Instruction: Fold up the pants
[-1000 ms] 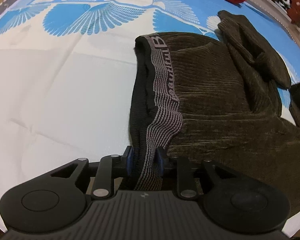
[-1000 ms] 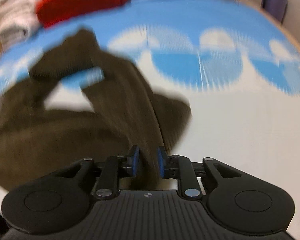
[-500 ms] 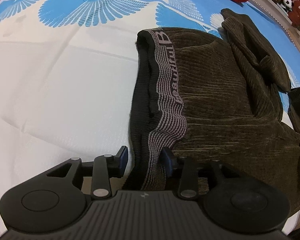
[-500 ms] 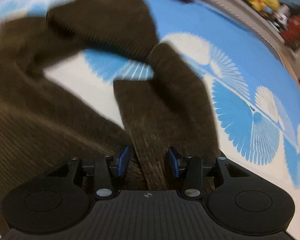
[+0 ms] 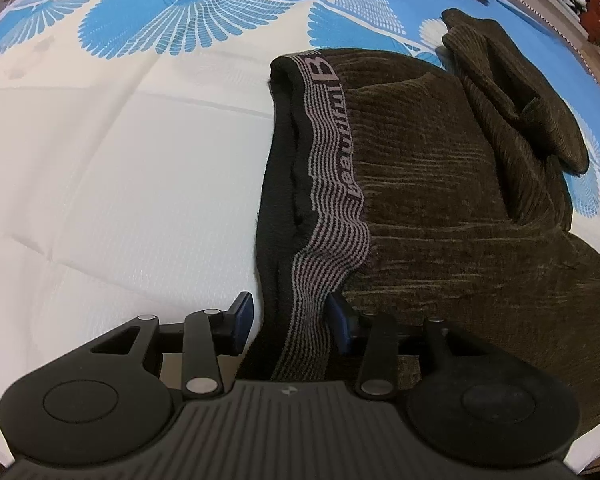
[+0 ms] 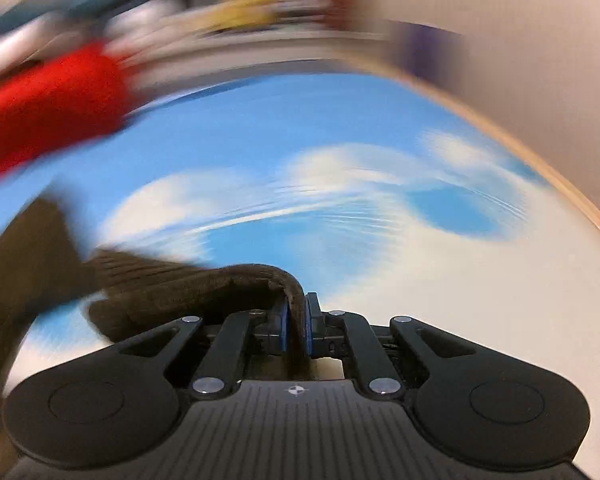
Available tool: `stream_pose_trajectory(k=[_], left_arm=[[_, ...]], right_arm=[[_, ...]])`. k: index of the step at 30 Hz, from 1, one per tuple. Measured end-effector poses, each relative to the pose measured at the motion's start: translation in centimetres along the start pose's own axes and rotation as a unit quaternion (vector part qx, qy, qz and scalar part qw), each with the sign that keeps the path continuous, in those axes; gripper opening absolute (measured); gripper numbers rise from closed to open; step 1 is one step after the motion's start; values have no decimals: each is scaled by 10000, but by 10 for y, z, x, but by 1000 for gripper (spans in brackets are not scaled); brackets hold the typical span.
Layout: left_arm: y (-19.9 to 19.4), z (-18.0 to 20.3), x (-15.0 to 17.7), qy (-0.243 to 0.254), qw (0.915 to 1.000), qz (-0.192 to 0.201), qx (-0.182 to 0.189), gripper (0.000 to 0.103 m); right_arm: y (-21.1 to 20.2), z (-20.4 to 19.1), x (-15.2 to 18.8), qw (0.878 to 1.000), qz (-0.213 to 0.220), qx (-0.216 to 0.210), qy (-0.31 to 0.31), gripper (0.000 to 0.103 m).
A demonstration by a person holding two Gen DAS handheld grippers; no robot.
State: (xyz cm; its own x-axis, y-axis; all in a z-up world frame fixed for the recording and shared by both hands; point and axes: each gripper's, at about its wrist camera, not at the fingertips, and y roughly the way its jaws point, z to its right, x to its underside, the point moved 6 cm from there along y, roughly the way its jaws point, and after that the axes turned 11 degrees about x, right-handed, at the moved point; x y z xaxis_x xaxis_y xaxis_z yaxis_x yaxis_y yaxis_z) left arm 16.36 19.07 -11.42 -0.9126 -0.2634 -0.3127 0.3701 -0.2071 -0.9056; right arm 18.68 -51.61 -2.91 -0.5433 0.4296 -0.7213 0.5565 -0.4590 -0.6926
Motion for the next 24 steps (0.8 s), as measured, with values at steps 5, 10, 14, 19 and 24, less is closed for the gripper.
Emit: stream_pose_trajectory(k=[5, 10, 14, 19, 24], left_arm=[[0, 8, 5, 111, 9999, -40, -120, 47], [0, 4, 9, -1, 9999, -119, -71, 53], [0, -2, 16, -189, 9996, -224, 21, 57], [2, 1, 24, 60, 9994, -329, 64, 56], [-4, 8, 27, 382, 9991, -164, 32, 32]], right_arm=[[46, 145, 57, 9558, -1965, 1242, 1798, 8], [62, 186, 89, 9353, -2696, 931, 2094, 10], [69, 184, 87, 9456, -2650, 641, 1776, 21], [69, 187, 83, 9428, -2651, 716, 1891, 22], [60, 180, 75, 9527, -2384, 920, 1645, 7]])
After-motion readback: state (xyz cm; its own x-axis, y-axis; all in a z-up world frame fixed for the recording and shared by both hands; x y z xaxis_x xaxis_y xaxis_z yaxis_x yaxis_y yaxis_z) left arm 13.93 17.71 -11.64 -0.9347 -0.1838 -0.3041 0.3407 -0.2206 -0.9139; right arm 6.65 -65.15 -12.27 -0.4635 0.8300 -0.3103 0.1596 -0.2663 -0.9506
